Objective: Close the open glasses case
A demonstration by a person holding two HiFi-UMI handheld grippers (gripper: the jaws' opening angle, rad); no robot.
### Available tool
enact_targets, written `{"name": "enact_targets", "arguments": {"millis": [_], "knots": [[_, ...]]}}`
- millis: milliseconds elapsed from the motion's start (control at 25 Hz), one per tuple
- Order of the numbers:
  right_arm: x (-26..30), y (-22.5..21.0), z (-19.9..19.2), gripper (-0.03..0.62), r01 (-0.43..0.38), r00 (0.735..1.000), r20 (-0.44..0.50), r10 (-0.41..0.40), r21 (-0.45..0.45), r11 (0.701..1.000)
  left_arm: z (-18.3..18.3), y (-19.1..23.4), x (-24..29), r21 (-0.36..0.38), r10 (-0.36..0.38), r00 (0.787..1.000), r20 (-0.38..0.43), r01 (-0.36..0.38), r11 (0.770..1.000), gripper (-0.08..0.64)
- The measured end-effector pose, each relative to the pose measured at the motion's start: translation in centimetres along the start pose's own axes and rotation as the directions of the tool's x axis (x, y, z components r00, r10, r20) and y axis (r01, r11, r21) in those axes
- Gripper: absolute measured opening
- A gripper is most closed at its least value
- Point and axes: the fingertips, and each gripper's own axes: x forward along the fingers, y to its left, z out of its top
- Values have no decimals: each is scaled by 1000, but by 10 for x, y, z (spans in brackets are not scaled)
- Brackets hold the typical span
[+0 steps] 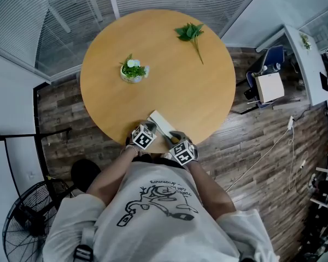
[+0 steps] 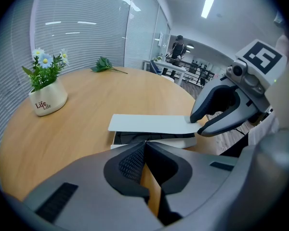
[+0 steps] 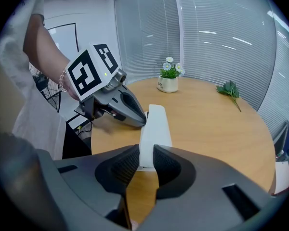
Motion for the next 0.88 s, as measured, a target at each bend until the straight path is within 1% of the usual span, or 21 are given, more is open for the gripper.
{"name": "enact_targets", "arguments": {"millis": [520,880], "knots": [[4,6,-3,101,-10,1000,-5,10,4,1000,-3,0,0,-7,2,1000,3,-2,1000,20],[8,6,-6,87,-16,1000,-15,16,14,1000,-2,1,1,-11,3,1000,5,-3,1000,20]]}}
